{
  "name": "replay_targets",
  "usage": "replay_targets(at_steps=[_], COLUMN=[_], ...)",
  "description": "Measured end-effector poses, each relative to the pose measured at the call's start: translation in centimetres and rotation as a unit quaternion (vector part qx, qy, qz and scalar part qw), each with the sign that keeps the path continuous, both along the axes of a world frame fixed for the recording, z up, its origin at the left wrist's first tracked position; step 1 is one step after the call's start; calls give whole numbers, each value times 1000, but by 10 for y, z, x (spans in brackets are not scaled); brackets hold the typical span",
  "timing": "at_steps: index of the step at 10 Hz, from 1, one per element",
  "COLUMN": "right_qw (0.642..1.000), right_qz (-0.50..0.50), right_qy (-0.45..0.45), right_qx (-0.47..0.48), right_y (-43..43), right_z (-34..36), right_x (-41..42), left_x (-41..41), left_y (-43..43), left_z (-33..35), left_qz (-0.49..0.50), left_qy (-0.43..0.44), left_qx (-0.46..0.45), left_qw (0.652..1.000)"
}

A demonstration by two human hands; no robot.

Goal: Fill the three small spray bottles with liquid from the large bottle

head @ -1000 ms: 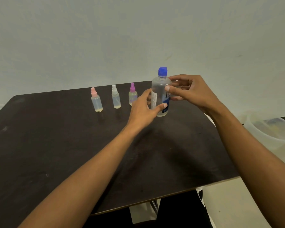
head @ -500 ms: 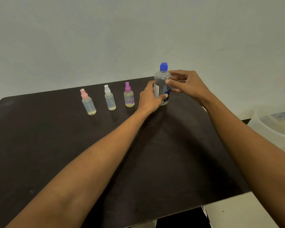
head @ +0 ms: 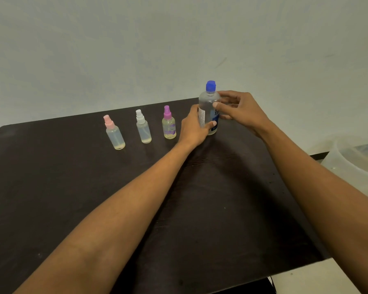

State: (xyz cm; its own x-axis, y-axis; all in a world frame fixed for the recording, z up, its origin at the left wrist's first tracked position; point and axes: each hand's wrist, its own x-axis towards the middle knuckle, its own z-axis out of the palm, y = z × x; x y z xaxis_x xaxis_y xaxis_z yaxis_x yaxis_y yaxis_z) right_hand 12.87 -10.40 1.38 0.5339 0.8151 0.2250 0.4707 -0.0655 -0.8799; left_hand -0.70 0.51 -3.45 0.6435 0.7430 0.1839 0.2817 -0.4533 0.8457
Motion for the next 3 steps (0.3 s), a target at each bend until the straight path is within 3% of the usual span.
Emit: replay_targets(at_steps=[3], right_qw=[1000], right_qz=[-10], right_qy=[-7], right_qx=[0], right_y=[-8], right_z=[-1], right_x=[-5], left_x=[-9], left_y=[-7], left_z=[3], left_qz=[2], left_qy=[-28], left_qx=[17], left_qw=[999])
